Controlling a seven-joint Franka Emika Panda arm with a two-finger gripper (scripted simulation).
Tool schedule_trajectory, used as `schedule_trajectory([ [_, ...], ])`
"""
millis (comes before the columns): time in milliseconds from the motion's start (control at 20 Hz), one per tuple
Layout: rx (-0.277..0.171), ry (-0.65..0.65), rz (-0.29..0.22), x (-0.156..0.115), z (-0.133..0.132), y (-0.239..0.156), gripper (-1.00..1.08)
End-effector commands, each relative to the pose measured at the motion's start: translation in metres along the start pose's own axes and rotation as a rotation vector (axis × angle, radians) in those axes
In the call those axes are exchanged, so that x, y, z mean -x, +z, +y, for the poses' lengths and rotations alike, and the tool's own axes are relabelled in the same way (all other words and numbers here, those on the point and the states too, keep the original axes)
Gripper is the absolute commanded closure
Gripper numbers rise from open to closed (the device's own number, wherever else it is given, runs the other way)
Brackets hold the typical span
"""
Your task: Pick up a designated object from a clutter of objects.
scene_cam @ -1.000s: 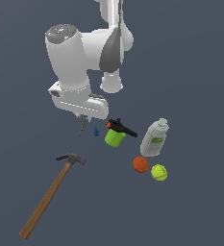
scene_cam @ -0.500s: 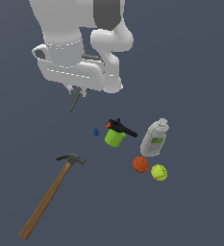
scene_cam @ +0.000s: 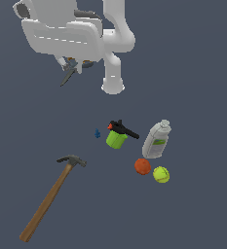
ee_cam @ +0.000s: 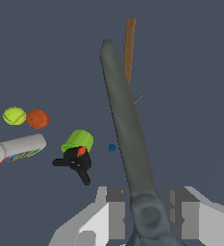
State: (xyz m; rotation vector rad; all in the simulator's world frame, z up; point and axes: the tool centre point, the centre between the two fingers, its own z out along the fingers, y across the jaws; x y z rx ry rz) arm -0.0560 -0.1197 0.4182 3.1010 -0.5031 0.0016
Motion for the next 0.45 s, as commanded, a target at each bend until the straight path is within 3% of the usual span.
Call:
schedule_trajectory([
  [0,0.000,0.000,-0.001,0.002,0.001,-0.013,1.08],
  [400,0.000,-0.001,-0.001,0.003,0.003,-0.030,1.08],
])
